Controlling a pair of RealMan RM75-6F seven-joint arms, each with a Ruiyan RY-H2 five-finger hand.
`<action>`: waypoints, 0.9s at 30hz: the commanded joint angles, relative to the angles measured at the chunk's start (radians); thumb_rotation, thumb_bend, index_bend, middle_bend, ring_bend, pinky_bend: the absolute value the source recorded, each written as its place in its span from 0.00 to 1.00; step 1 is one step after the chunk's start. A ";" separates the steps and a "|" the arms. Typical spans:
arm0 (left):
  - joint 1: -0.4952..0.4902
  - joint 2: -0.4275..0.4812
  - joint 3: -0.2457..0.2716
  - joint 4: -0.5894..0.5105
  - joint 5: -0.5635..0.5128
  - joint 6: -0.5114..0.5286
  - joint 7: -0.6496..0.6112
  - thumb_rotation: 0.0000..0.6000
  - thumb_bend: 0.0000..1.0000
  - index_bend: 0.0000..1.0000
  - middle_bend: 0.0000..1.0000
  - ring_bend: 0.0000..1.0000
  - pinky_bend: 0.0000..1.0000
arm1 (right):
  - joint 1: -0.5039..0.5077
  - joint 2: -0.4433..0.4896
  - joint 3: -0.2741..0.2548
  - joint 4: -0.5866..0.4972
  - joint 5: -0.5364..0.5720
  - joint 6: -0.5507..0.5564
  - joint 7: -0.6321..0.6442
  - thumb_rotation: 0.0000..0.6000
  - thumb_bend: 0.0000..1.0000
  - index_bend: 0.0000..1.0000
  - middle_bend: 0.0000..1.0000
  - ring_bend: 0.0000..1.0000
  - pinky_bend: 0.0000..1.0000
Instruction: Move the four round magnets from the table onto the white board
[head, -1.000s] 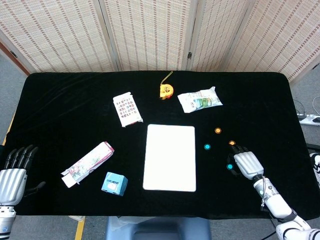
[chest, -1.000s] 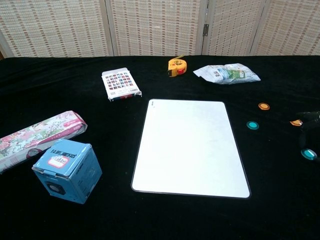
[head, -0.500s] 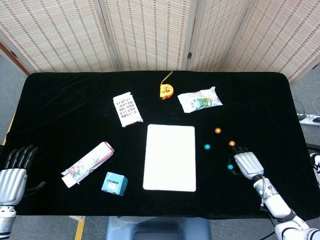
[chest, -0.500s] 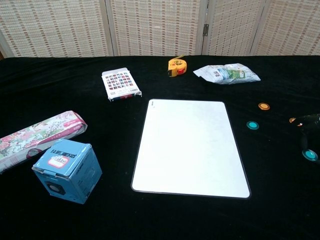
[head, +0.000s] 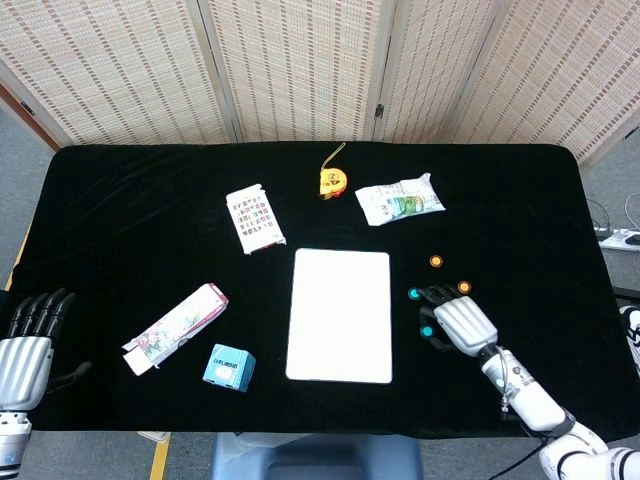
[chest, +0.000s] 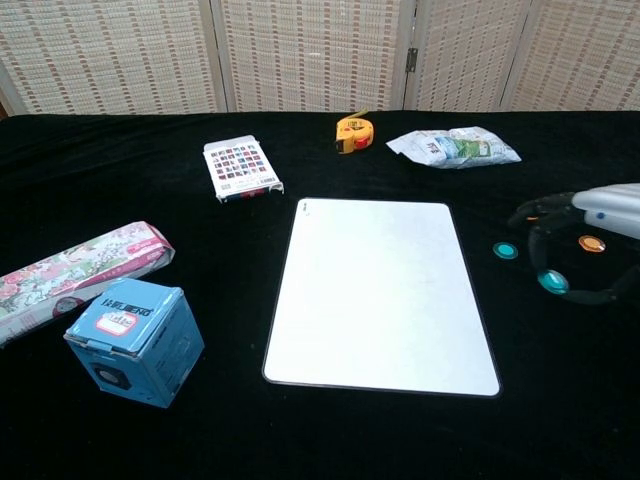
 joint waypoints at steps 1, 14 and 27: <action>0.001 0.001 0.000 -0.001 0.000 0.001 0.000 1.00 0.15 0.01 0.08 0.06 0.00 | 0.065 -0.008 0.023 -0.054 -0.008 -0.067 -0.038 1.00 0.37 0.56 0.18 0.12 0.12; 0.016 0.002 0.005 0.010 -0.008 0.011 -0.015 1.00 0.15 0.01 0.08 0.06 0.00 | 0.237 -0.171 0.063 -0.059 0.031 -0.220 -0.189 1.00 0.37 0.56 0.18 0.12 0.12; 0.018 -0.006 0.006 0.026 -0.006 0.011 -0.027 1.00 0.15 0.01 0.08 0.06 0.00 | 0.279 -0.227 0.050 -0.045 0.082 -0.219 -0.298 1.00 0.37 0.32 0.15 0.09 0.10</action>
